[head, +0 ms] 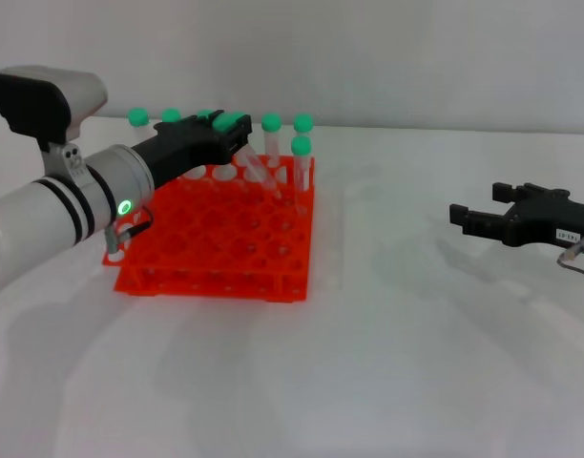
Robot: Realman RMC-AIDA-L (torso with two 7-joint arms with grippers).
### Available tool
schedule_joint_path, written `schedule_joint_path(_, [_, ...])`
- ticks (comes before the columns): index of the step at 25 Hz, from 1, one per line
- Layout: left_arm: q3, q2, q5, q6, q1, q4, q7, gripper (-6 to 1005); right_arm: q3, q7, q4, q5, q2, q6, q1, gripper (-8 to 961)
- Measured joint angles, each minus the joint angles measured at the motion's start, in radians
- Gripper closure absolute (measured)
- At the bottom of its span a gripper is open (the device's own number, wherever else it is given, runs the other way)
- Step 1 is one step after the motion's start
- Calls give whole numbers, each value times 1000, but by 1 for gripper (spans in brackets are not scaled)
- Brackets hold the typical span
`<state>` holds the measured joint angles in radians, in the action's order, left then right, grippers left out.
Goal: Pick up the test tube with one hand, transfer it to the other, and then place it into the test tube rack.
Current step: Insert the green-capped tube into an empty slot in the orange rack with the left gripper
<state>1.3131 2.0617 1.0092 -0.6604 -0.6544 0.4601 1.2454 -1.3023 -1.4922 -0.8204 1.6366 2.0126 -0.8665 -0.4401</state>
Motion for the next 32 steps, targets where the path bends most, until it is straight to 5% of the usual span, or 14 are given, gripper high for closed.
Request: schedule_joint_path(32, [-8,12,36,9,-76,-12,-133,564,-7,-12,20,0,2,3,-14,96])
